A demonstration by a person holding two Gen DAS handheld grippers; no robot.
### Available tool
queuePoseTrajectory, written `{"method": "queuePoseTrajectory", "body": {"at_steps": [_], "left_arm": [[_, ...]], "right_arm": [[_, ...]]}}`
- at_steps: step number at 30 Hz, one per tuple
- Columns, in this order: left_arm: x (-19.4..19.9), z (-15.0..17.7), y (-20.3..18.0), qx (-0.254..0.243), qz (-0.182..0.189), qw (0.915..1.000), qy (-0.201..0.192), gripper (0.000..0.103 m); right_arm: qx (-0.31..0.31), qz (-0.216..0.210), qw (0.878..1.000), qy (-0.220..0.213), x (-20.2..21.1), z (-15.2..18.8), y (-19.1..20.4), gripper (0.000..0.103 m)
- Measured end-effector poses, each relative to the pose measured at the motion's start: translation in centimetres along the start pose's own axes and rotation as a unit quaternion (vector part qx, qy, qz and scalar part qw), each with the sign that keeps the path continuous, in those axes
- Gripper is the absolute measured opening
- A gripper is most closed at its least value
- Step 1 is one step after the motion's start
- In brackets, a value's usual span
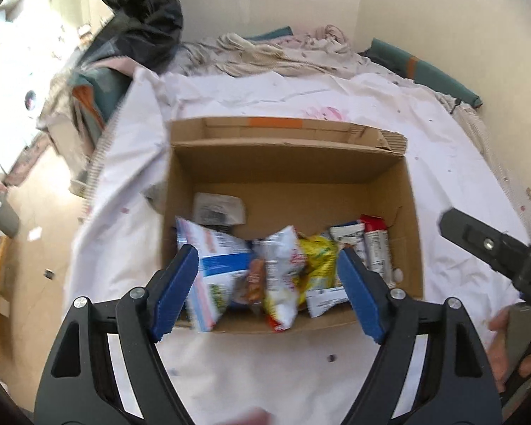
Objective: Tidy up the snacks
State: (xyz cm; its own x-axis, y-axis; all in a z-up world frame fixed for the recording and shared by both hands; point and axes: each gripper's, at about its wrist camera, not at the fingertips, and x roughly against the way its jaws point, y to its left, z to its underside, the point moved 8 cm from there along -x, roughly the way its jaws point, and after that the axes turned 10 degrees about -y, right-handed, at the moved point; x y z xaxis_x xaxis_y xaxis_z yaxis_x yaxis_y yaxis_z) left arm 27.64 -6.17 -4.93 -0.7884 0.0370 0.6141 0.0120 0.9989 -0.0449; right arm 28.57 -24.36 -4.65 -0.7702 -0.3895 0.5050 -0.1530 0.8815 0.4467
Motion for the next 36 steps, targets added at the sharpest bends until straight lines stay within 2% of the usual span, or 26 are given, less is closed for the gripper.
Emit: {"method": "queuePoseTrajectory", "body": {"at_steps": [6, 11, 13, 18, 20, 27, 36], "left_arm": [[2.9, 0.3, 2.6, -0.004, -0.042, 0.9989, -0.022, 0.078], [5.1, 1.5, 4.7, 0.005, -0.054, 0.9980, -0.031, 0.078], [6.0, 2.1, 5.3, 0.009, -0.052, 0.9980, -0.036, 0.078], [8.5, 3.6, 6.1, 0.029, -0.041, 0.9975, -0.049, 0.098], [9.3, 4.1, 6.3, 0.034, -0.040, 0.9971, -0.055, 0.103], [11.1, 4.7, 6.6, 0.039, -0.035, 0.9952, -0.083, 0.103], [11.0, 5.0, 6.9, 0.043, -0.034, 0.9947, -0.087, 0.103]], "right_arm": [[0.053, 0.011, 0.998, -0.023, 2.7, 1.0, 1.9, 0.098], [0.080, 0.028, 0.995, -0.053, 5.3, 1.8, 2.9, 0.098], [0.091, 0.037, 0.993, -0.060, 6.1, 2.3, 3.1, 0.098], [0.103, 0.033, 0.992, -0.062, 7.2, 3.8, 3.8, 0.103], [0.102, 0.037, 0.992, -0.058, 7.4, 4.4, 3.8, 0.103], [0.102, 0.045, 0.993, -0.050, 7.6, 5.9, 4.3, 0.103], [0.117, 0.068, 0.989, -0.066, 7.5, 6.0, 4.4, 0.103]]}}
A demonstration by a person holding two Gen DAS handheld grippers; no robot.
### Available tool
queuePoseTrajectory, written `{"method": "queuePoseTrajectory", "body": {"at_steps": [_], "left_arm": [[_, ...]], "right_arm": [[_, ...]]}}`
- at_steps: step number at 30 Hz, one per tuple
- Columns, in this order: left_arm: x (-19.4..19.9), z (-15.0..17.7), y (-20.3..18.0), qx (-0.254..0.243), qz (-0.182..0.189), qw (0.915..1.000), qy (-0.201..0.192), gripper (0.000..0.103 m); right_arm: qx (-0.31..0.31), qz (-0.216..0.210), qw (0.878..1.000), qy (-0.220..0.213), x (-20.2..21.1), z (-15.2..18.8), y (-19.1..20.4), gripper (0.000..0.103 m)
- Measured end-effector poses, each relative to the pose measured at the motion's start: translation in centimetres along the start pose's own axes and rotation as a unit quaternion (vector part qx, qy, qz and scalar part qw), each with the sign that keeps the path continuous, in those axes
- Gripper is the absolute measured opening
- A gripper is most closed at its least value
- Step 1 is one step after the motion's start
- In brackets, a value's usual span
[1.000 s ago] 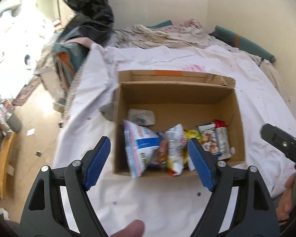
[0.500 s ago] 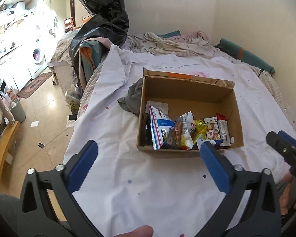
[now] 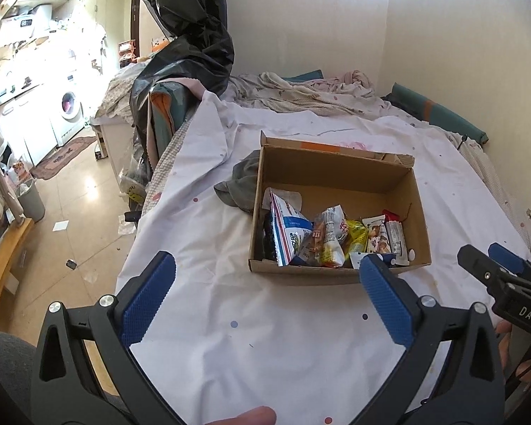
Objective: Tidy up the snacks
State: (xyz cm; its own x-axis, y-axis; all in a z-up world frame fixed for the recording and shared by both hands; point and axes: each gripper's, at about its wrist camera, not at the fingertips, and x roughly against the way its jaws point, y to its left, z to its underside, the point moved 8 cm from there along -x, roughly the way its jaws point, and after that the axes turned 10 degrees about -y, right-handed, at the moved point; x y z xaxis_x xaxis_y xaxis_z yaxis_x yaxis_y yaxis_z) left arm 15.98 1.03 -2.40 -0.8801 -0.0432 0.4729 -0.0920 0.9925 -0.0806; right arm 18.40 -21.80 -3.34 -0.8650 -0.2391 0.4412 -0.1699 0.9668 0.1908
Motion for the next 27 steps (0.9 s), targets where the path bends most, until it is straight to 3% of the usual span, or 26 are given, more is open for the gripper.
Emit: {"method": "queuePoseTrajectory", "body": {"at_steps": [27], "left_arm": [[-0.49, 0.91, -0.60, 0.007, 0.008, 0.9998, 0.018, 0.103]], "right_arm": [[0.014, 0.008, 1.000, -0.004, 0.26, 0.16, 0.33, 0.103]]}}
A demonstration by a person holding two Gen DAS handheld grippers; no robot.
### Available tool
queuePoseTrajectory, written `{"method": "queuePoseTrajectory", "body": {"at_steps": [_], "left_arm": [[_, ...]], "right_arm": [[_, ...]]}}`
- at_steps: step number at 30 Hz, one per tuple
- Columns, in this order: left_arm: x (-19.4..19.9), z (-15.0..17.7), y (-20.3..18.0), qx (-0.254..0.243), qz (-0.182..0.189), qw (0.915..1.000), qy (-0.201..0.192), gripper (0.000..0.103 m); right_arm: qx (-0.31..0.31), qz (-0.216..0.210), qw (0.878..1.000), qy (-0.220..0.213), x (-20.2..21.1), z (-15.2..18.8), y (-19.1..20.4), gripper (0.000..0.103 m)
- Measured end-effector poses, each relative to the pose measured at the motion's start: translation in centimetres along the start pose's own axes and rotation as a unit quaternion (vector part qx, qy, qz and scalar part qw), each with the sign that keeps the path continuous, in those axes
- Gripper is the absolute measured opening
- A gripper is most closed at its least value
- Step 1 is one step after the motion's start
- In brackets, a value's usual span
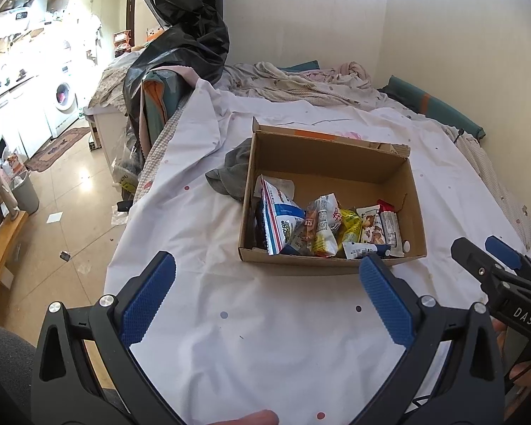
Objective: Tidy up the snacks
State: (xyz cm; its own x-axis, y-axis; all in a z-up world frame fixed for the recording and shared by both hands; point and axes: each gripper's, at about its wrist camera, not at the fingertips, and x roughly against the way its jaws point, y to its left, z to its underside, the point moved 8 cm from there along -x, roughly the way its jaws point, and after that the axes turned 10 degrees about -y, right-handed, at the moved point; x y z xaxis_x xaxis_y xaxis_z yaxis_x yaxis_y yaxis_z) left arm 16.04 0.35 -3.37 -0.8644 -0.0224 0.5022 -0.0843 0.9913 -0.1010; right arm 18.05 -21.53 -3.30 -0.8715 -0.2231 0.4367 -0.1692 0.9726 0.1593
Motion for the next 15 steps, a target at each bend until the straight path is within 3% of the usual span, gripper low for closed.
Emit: {"method": "queuePoseTrajectory", "body": {"at_steps": [15], "left_arm": [[-0.42, 0.43, 0.05, 0.001, 0.002, 0.9999, 0.011, 0.103]], "right_arm": [[0.002, -0.001, 1.000, 0.004, -0.15, 0.25, 0.17, 0.103]]}}
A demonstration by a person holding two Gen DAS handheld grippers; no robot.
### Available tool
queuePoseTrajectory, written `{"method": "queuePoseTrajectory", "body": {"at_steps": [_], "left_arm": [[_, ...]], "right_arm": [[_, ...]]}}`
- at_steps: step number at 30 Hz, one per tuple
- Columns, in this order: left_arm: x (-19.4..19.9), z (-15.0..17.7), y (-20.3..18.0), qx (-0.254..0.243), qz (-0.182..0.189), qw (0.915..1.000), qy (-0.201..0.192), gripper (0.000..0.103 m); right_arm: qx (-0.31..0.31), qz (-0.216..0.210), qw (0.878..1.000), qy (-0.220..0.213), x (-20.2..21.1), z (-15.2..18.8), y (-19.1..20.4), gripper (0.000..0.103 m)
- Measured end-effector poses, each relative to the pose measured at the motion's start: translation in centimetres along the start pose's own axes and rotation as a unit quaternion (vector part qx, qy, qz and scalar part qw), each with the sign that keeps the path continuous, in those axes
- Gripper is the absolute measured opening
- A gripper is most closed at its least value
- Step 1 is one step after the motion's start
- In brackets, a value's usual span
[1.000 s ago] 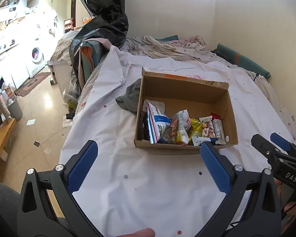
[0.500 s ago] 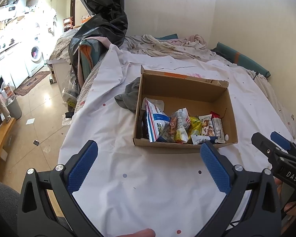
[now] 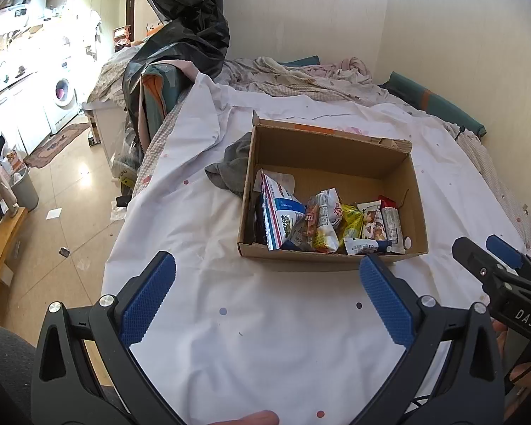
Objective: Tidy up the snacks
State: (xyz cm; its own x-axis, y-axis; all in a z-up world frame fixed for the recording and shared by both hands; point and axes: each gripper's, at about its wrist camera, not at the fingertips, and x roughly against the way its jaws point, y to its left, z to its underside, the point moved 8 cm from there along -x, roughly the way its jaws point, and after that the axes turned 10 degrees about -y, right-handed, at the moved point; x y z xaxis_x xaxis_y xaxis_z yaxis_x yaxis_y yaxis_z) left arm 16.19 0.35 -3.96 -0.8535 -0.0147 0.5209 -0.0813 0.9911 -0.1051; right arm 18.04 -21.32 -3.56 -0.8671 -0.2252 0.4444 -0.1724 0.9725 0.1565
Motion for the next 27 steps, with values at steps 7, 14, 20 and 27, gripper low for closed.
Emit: {"method": "queuePoseTrajectory", "body": {"at_steps": [7, 14, 20, 27], "left_arm": [[-0.09, 0.06, 0.05, 0.001, 0.001, 1.0000, 0.002, 0.103], [-0.25, 0.11, 0.16, 0.001, 0.000, 1.0000, 0.003, 0.103], [-0.26, 0.21, 0.09, 0.000, 0.002, 1.0000, 0.004, 0.103], [-0.16, 0.45, -0.10, -0.010, 0.003, 0.9999, 0.001, 0.103]], "right_arm": [[0.001, 0.000, 1.000, 0.004, -0.14, 0.15, 0.08, 0.103], [0.000, 0.001, 1.000, 0.004, -0.20, 0.10, 0.08, 0.103], [0.003, 0.001, 1.000, 0.006, -0.23, 0.10, 0.14, 0.103], [0.005, -0.001, 1.000, 0.005, -0.23, 0.05, 0.30, 0.103]]}}
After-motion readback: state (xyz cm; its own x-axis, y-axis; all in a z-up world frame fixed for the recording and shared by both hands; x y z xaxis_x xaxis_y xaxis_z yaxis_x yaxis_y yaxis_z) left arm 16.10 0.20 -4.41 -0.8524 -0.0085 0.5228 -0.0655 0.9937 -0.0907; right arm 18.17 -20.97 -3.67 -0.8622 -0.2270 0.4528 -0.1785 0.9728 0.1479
